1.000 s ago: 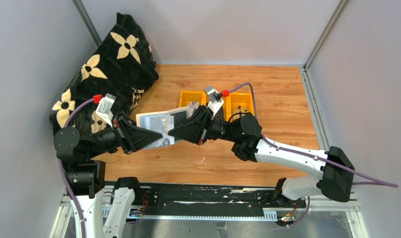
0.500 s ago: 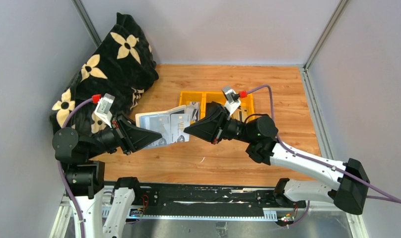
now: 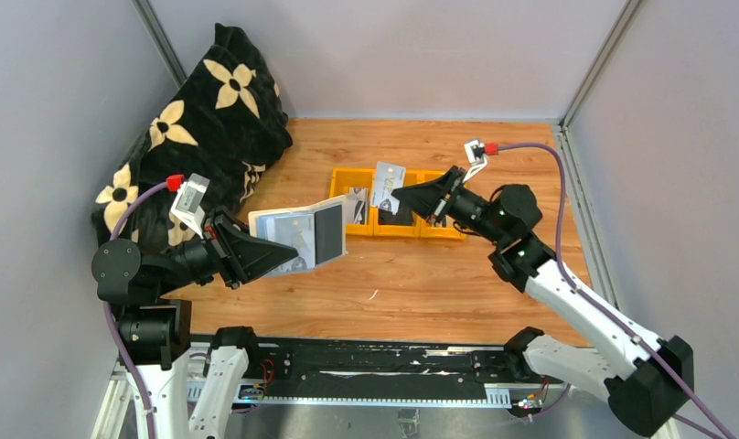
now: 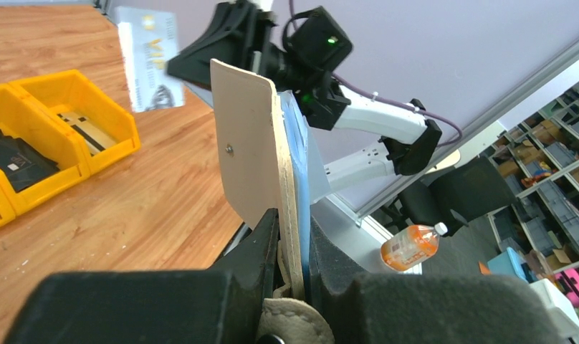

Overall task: Take the credit cards out of the card holder
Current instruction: Place the credit card in the storage box.

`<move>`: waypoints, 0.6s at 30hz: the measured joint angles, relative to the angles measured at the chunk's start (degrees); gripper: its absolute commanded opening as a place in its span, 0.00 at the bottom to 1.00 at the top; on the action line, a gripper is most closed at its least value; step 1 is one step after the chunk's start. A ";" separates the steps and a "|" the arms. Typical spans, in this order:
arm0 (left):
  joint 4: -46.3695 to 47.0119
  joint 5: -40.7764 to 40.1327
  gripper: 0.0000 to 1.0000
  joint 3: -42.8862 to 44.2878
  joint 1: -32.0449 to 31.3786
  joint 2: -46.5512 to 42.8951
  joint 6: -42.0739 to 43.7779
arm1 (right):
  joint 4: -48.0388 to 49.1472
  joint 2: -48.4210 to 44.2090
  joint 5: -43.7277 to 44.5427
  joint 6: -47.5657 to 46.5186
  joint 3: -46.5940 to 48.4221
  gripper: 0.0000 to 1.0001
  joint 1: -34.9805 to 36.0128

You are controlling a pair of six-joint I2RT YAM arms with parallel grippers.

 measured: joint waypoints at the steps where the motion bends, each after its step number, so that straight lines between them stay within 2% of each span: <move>1: 0.07 0.00 0.05 0.00 0.00 0.00 -0.02 | -0.72 1.95 0.04 -0.37 0.07 0.00 -0.98; 7: 0.37 -0.04 0.05 0.02 0.00 0.00 -0.04 | -5.77 17.38 1.07 -2.86 5.16 0.00 -1.68; 13: 1.14 -0.15 0.06 0.04 0.00 0.00 -0.17 | -9.09 40.00 1.51 -3.67 18.32 0.00 -1.62; 18: 1.16 -0.37 0.06 0.11 0.00 0.00 -0.13 | -13.97 51.71 4.33 -5.14 27.74 0.00 -0.81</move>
